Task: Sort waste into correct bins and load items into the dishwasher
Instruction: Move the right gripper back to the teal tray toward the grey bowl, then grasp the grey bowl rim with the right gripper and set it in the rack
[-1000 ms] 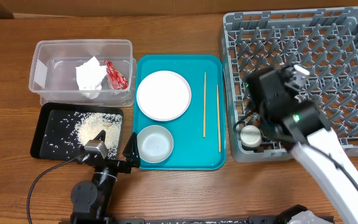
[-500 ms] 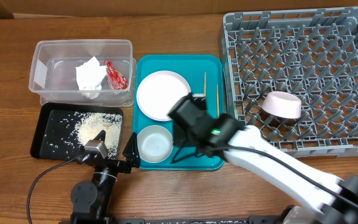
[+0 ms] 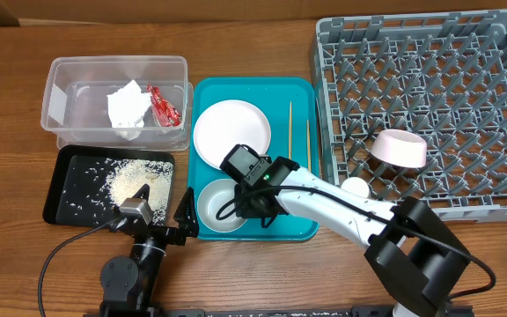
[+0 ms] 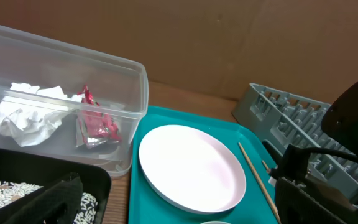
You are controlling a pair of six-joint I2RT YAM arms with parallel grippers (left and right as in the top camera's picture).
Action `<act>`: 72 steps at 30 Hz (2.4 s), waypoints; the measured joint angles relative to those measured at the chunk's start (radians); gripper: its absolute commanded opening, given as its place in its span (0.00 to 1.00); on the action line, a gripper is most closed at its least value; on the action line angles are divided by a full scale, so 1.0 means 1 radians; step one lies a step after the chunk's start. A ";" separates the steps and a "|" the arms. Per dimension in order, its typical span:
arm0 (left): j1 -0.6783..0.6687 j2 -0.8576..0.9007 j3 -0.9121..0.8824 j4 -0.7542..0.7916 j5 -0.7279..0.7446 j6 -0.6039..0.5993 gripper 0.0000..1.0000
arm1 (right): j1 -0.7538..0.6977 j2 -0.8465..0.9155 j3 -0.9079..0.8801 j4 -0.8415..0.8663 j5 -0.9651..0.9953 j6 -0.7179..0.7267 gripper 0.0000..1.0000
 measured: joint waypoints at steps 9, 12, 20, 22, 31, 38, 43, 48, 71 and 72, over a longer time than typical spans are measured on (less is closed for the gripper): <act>0.000 0.000 0.000 0.000 0.000 0.000 1.00 | -0.057 -0.080 0.014 -0.165 0.160 -0.002 0.04; 0.000 0.000 0.000 0.000 0.000 0.000 1.00 | -0.063 -0.204 0.041 -0.206 0.344 -0.003 0.04; 0.000 0.000 0.000 0.000 0.000 0.000 1.00 | -0.115 -0.546 0.100 -0.217 0.994 -0.004 0.04; 0.000 0.000 0.000 0.000 0.000 0.000 1.00 | -0.174 -0.565 0.100 -0.237 1.128 -0.004 0.04; 0.000 0.000 0.000 0.000 0.000 0.000 1.00 | -0.533 -0.484 0.091 -0.250 1.266 -0.007 0.04; 0.000 0.000 0.000 0.000 0.000 0.000 1.00 | -0.753 -0.360 0.091 -0.247 1.201 -0.006 0.04; 0.000 0.000 0.000 0.000 0.000 0.000 1.00 | -0.836 -0.260 0.090 -0.266 1.153 -0.007 0.04; 0.000 0.000 0.000 0.000 0.000 0.000 1.00 | -0.850 -0.189 0.090 -0.267 1.126 -0.013 0.04; 0.000 0.000 0.000 0.000 0.000 0.000 1.00 | -0.747 -0.076 0.085 0.045 1.325 -0.315 0.04; 0.000 0.000 0.000 0.000 0.000 0.000 1.00 | -0.752 -0.076 0.085 0.049 1.331 -0.318 0.04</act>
